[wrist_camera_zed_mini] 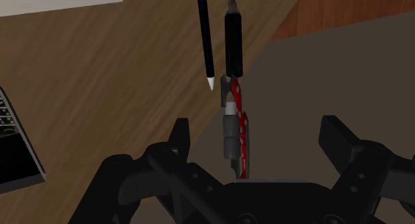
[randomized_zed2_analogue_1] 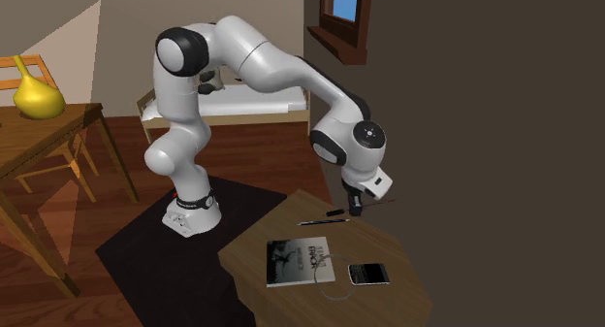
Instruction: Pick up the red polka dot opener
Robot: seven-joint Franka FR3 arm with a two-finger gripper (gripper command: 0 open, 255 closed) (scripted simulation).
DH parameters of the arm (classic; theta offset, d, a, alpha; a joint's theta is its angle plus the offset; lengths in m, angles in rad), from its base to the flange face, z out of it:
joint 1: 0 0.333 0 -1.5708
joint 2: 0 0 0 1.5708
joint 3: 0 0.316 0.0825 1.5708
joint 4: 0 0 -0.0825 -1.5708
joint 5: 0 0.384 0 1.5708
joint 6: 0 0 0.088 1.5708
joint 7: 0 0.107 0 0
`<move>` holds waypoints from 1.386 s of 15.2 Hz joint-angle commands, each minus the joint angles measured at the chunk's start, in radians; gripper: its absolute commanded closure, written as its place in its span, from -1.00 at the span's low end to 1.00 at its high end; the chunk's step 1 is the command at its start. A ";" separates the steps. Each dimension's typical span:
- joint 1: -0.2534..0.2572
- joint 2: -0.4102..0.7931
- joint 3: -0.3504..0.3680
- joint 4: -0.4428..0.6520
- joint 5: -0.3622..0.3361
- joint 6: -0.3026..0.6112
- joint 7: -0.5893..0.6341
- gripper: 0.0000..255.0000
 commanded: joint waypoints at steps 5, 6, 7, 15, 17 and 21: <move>-0.005 0.108 0.025 0.064 0.072 0.025 -0.067 -1.00; -0.005 0.117 0.027 0.062 0.076 0.034 -0.073 -1.00; -0.005 0.125 0.028 0.060 0.081 0.043 -0.080 -1.00; -0.006 0.146 0.032 0.053 0.093 0.066 -0.096 1.00; -0.006 0.146 0.032 0.053 0.093 0.066 -0.096 1.00; -0.006 0.148 0.032 0.056 0.093 0.066 -0.097 1.00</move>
